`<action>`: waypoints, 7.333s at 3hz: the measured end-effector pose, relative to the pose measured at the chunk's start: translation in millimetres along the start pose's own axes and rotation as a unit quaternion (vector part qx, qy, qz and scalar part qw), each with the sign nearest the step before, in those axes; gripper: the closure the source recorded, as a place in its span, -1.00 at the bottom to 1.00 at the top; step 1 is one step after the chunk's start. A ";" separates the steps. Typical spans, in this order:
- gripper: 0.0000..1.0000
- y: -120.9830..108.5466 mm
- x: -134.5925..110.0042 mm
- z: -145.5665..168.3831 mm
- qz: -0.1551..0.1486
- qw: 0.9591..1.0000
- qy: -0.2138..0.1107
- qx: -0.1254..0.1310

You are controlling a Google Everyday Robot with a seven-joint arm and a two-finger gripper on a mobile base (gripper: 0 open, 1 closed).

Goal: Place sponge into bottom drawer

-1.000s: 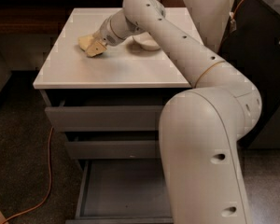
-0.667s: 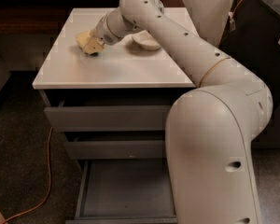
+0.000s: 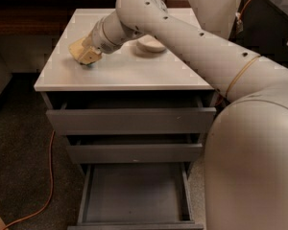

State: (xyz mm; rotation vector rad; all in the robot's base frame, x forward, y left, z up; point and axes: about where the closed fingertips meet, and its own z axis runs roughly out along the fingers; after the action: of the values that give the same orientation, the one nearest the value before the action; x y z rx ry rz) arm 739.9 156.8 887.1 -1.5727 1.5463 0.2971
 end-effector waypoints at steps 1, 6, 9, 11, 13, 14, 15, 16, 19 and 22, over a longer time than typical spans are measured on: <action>1.00 34.6 -8.6 -11.9 -0.028 0.999 -0.006 -0.020; 1.00 137.6 -39.6 -86.1 -0.113 0.986 -0.109 -0.055; 1.00 221.3 11.8 -124.2 -0.157 0.962 -0.101 -0.200; 1.00 233.1 38.3 -127.7 -0.162 0.958 -0.059 -0.231; 1.00 275.2 101.2 -136.4 -0.178 0.938 -0.003 -0.297; 1.00 291.7 132.0 -139.9 -0.182 0.928 0.019 -0.324; 1.00 299.5 172.6 -130.8 -0.171 0.926 0.046 -0.333; 1.00 306.5 210.1 -113.8 -0.165 0.926 0.074 -0.331; 1.00 313.2 263.1 -80.3 -0.156 0.923 0.129 -0.327; 1.00 330.9 366.4 -33.0 -0.122 0.920 0.185 -0.323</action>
Offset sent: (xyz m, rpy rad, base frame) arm -0.1256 0.0061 0.0175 -0.0534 -0.1766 0.2097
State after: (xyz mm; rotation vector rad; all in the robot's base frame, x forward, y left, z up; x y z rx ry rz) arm 501.6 -61.7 512.5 -2.4357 1.5926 0.4138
